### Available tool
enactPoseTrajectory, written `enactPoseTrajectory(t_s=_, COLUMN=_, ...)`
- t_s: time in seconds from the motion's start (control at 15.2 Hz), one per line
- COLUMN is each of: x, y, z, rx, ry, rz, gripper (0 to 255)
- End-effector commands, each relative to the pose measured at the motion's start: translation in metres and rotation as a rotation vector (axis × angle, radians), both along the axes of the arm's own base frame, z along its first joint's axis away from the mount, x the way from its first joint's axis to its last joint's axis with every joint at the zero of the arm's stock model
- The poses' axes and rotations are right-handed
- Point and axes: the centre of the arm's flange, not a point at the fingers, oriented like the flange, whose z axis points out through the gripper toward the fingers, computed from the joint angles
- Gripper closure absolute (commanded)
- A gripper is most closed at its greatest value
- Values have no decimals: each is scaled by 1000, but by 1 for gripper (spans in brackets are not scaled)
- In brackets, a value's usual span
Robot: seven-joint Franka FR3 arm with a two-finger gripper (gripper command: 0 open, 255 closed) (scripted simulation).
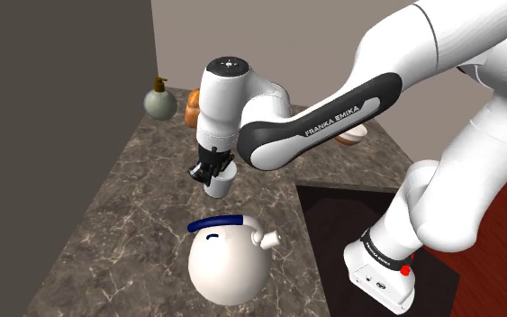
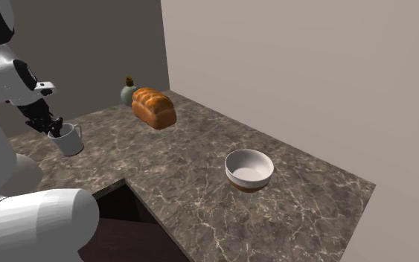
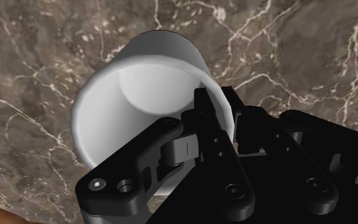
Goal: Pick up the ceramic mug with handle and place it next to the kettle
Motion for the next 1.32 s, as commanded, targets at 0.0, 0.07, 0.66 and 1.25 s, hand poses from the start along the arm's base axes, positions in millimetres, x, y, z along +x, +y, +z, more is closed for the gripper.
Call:
enactPoseTrajectory(t_s=0.0, x=0, y=0, z=-2, rx=0, ry=-1, rz=0, gripper=255)
enactPoseTrajectory(t_s=0.07, x=0, y=0, z=-2, rx=0, ry=-1, rz=0, gripper=255)
enactPoseTrajectory(t_s=0.66, x=0, y=0, z=-2, rx=0, ry=-1, rz=0, gripper=0)
enactPoseTrajectory(t_s=1.25, x=-8, y=3, z=47, rx=0, ry=-1, rz=0, gripper=0)
